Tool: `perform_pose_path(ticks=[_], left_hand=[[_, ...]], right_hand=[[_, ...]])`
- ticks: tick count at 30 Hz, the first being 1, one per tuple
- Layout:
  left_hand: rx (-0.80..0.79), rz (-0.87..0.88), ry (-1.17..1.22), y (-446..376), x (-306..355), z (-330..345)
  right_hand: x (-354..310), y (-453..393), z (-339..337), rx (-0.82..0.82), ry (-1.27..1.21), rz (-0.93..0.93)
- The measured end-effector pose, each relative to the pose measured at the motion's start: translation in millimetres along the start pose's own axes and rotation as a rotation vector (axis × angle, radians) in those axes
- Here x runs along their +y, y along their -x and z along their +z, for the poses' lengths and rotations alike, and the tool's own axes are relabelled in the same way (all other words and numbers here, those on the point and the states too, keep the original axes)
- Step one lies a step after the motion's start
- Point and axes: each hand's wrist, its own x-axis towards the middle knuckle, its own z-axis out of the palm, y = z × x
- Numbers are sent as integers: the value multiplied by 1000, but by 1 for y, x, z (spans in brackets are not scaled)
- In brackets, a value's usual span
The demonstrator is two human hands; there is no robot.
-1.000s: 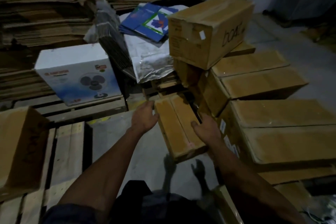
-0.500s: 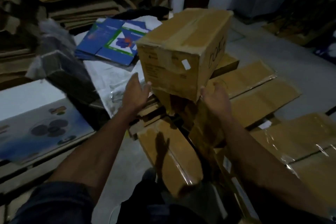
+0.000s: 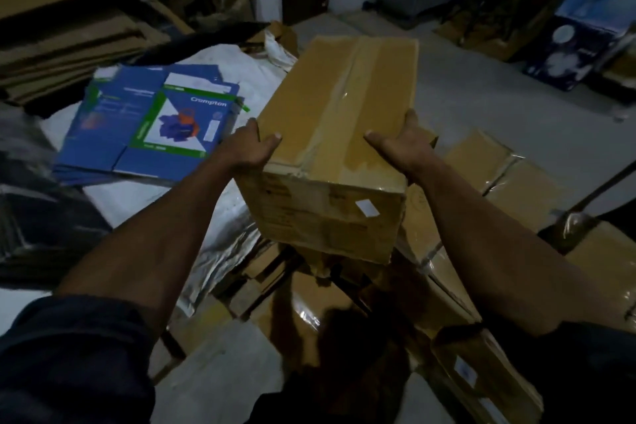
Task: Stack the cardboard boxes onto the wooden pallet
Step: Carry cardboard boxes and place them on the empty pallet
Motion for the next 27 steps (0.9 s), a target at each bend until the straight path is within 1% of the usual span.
perform_pose_path(ticks=[4,10,15,22,25,27], left_hand=[[-100,7,-5,-48,-4,4],[-102,58,-18,-84,26,-1],[-145,71,156,-109,27,-2],[-130,54,334,-106,24,2],[-85,69,336,-88,26,6],[-72,43,340,-70,23,7]], right_hand=[[-11,-35,-5,-7,0,35],[-15,-72,-11,-25,-62,38],[-8,-91,-11,-37,-80,23],[-5,-86,-13,-34,-88,17],[-1,-75,-16,-43,-90,-4],[1,-64,-18,-54,-105,-14]])
